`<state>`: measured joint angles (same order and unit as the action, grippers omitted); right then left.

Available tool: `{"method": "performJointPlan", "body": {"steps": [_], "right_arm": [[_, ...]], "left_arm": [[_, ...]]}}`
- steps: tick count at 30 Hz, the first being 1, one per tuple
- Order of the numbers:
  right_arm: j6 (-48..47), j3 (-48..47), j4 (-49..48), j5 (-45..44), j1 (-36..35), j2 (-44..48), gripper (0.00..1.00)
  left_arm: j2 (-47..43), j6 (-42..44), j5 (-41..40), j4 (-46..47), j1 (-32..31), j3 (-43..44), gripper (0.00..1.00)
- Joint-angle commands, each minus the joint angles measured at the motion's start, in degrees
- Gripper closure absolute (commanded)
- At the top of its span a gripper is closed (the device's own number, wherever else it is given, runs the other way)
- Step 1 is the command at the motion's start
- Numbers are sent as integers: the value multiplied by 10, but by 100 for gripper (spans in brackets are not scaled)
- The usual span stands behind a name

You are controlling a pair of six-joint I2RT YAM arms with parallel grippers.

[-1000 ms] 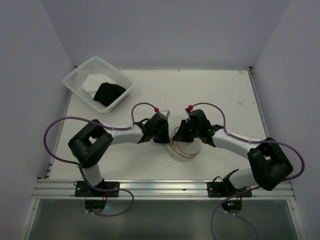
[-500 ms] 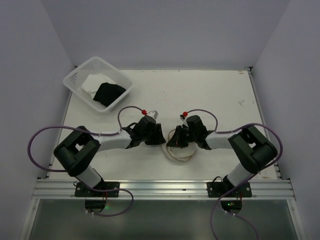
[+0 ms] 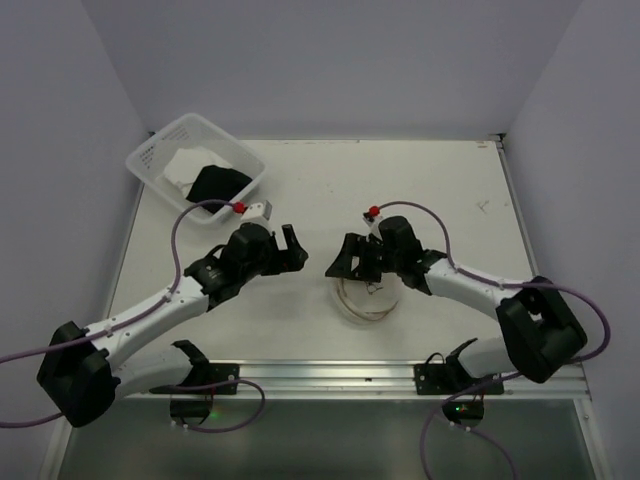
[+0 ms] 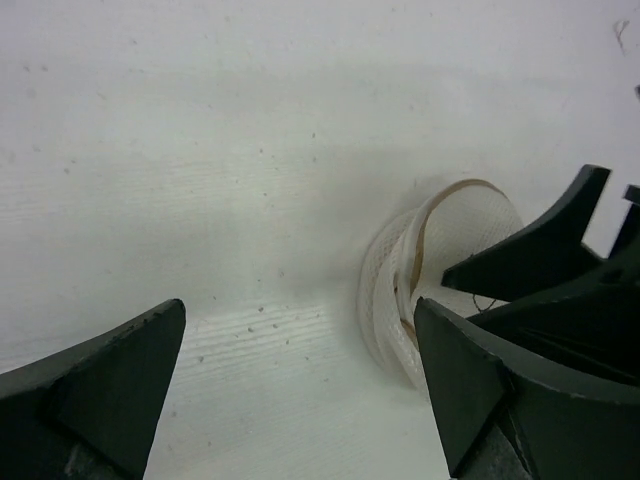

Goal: Unzip the laundry bag and remove the bra

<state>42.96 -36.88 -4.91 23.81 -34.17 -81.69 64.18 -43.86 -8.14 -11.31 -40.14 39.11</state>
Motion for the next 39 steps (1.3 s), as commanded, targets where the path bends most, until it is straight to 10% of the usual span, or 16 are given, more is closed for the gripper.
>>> {"method": "performJointPlan", "body": {"steps": [1,18,39], "right_arm": [[-39,-67,114,-50,-2,87,14],[-212,-309,406,-482,20,368,1],[-353,-258,335,-575,20,651,1]], "left_arm": [[-46,34,-84,-70,5,40,0],[-224,211,-298,-232,9,257,0],[-370,319,-438,-290,9,328,0]]}}
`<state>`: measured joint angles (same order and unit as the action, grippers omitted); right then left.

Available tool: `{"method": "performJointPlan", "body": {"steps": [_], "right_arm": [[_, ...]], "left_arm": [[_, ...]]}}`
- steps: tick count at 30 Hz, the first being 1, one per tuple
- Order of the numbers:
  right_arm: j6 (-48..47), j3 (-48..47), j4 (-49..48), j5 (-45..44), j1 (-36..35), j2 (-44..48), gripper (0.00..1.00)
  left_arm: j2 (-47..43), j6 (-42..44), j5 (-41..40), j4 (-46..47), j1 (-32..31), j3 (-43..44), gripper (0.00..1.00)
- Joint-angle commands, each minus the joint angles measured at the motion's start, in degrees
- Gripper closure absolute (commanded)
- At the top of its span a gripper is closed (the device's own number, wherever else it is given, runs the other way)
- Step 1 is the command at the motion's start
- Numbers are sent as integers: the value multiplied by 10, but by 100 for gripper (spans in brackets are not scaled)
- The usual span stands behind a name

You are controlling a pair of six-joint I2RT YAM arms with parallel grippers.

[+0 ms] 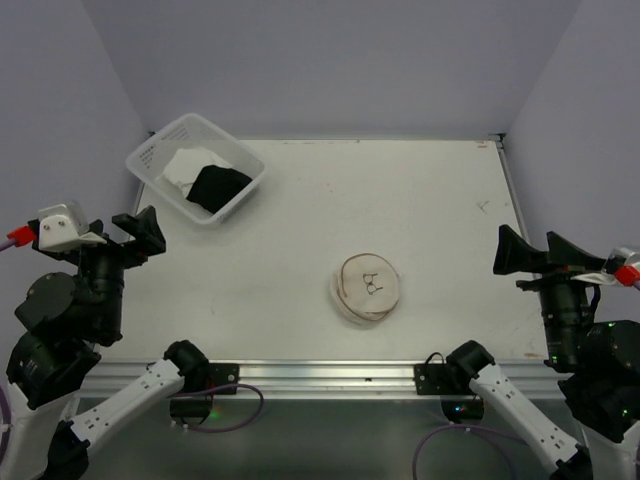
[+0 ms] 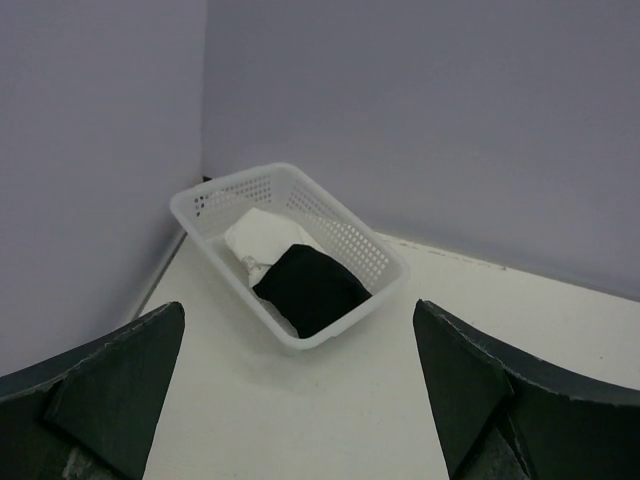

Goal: Unzip the laundry bag and remove the bra

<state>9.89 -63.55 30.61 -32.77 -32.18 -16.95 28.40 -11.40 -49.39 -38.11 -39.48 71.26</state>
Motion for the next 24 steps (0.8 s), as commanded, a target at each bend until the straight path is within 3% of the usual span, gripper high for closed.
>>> {"method": "performJointPlan", "body": {"steps": [1,24], "right_arm": [[-22,10,-21,-8,0,5,1],[-23,22,-48,6,0,-10,1]], "left_arm": [[-13,-8,-24,-28,2,6,0],[-39,-72,-22,-56,-4,-10,0]]}}
